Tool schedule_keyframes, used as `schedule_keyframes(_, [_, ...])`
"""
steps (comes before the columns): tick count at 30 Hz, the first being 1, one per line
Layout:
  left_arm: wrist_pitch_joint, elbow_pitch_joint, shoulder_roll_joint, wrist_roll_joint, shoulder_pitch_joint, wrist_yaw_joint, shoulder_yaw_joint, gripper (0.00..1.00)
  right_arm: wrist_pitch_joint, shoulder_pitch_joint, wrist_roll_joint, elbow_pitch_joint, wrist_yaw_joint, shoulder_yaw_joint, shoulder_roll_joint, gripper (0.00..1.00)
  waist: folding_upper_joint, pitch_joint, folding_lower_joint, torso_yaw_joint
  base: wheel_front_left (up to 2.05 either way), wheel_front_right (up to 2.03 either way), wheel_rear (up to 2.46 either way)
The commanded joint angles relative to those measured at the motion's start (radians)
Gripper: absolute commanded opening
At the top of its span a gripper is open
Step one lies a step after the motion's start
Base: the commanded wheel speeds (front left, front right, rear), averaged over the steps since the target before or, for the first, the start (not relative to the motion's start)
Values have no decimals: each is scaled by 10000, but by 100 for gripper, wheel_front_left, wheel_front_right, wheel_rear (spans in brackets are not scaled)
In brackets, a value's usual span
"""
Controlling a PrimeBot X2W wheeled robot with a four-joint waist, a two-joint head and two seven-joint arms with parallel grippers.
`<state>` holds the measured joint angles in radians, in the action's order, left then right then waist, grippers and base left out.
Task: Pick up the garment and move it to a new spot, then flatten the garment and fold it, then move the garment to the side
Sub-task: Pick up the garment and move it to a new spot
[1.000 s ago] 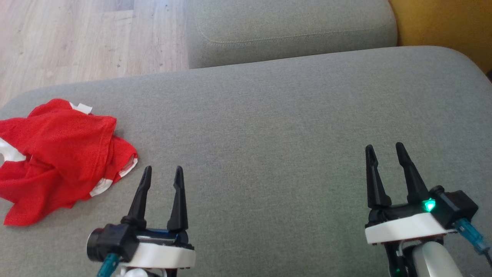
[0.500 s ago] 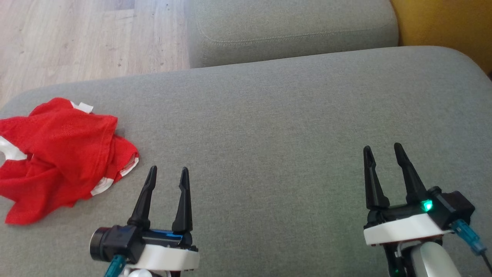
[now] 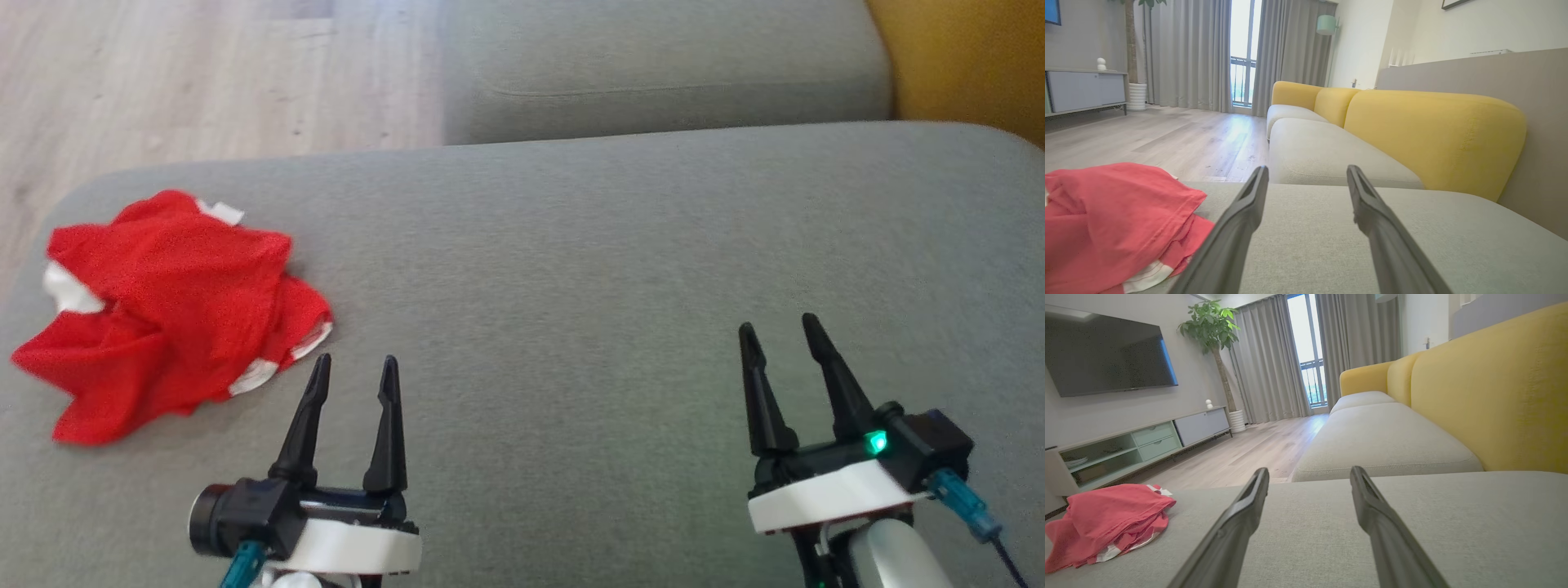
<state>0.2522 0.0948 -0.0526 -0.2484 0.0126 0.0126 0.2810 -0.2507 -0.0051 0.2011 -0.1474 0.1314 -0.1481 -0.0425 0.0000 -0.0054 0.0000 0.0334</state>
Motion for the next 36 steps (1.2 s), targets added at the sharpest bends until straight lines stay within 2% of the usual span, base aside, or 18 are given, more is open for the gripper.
schedule_keyframes(1, [95, -254, 23, -67, -243, 86, -387, 100, -111, -251, 31, 247, -7, -315, -77, 100, 0, -54, 0, 362, 0, 0, 0])
schedule_keyframes(21, [95, -192, 24, 329, 113, 14, -1086, 100, -111, 0, 502, -41, -7, -1336, -77, 100, 0, -548, 0, 3134, 0, 0, 0])
schedule_keyframes(29, [95, -230, 24, 452, 239, -96, -1262, 100, -111, 57, 663, -72, -7, -1489, -77, 100, 0, -628, 0, 3572, 0, 0, 0])
schedule_keyframes(36, [95, -289, 24, 467, 245, -92, -1312, 100, -111, 61, 728, -75, -7, -1562, -77, 100, 0, -576, 0, 3622, 0, 0, 0])
